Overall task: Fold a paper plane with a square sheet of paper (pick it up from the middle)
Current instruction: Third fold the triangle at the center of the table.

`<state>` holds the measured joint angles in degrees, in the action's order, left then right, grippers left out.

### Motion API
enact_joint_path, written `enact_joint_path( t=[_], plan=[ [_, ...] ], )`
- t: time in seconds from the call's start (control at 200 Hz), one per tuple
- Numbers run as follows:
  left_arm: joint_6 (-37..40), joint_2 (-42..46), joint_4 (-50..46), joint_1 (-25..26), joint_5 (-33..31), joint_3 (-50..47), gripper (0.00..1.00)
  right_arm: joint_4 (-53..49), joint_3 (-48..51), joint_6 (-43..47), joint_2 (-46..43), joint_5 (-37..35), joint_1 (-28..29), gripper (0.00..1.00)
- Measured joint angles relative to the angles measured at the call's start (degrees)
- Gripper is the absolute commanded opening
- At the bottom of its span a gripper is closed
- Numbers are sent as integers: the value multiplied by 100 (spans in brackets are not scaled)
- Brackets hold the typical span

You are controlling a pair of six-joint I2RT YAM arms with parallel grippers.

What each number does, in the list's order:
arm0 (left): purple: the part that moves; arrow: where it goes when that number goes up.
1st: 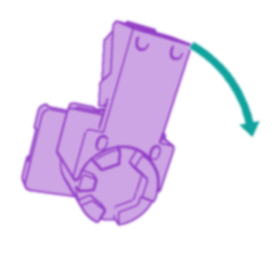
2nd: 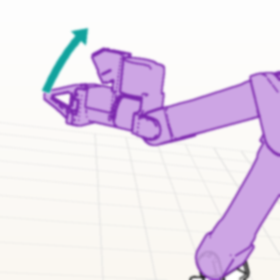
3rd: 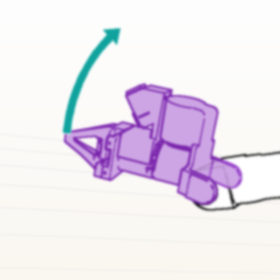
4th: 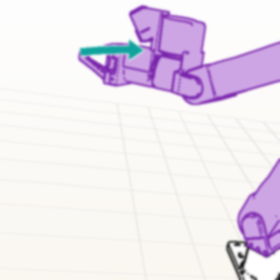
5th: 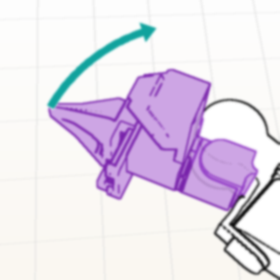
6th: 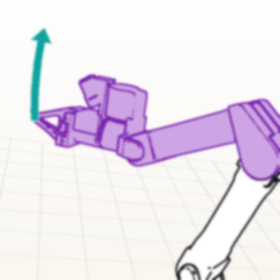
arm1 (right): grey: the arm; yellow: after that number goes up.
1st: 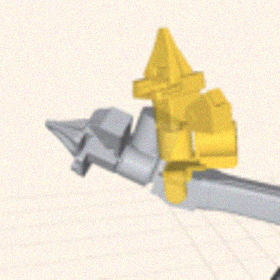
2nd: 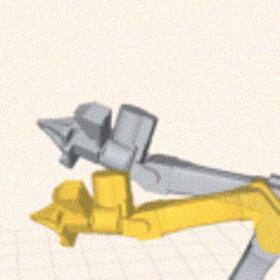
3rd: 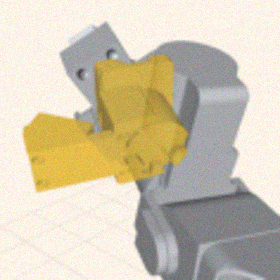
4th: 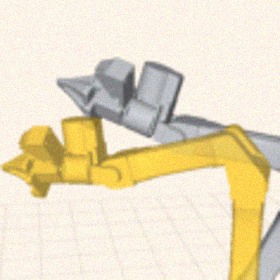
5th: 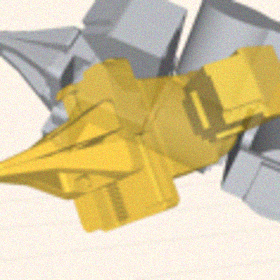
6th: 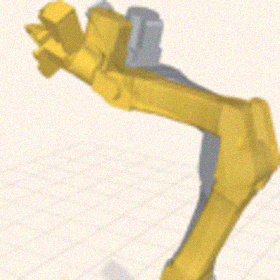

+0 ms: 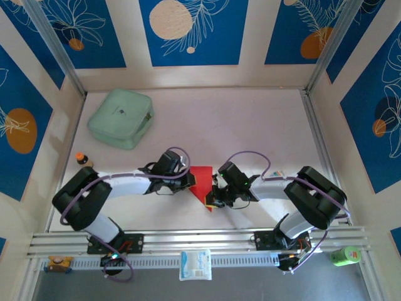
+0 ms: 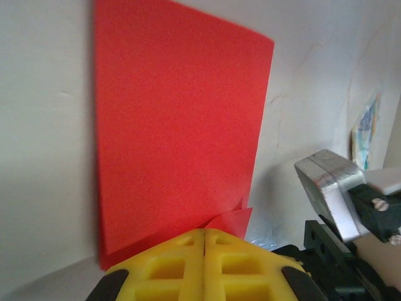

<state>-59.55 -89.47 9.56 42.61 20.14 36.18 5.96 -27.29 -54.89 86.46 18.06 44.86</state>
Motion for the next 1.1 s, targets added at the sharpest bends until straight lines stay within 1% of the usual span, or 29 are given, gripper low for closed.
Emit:
enact_joint_path(
  t=[0.155,0.375,0.55,0.635,0.71,0.845,1.1],
  plan=[
    [-42,-428,50,28,28,-2,0,-94,0,22,-68,-7,0,0],
    [-55,-457,98,28,46,2,0,-557,-323,214,-109,-68,24,0],
    [-55,-479,142,28,79,2,0,-505,-946,345,529,-70,92,0],
    [-55,-485,153,28,81,2,0,-457,-1060,348,835,-33,101,0],
    [-52,-487,160,28,83,2,0,-413,-1073,350,859,0,101,0],
    [-52,-487,157,26,81,2,0,-247,-885,348,750,17,105,0],
    [-55,-490,160,9,81,2,0,-186,138,297,-245,26,105,0]
  ],
)
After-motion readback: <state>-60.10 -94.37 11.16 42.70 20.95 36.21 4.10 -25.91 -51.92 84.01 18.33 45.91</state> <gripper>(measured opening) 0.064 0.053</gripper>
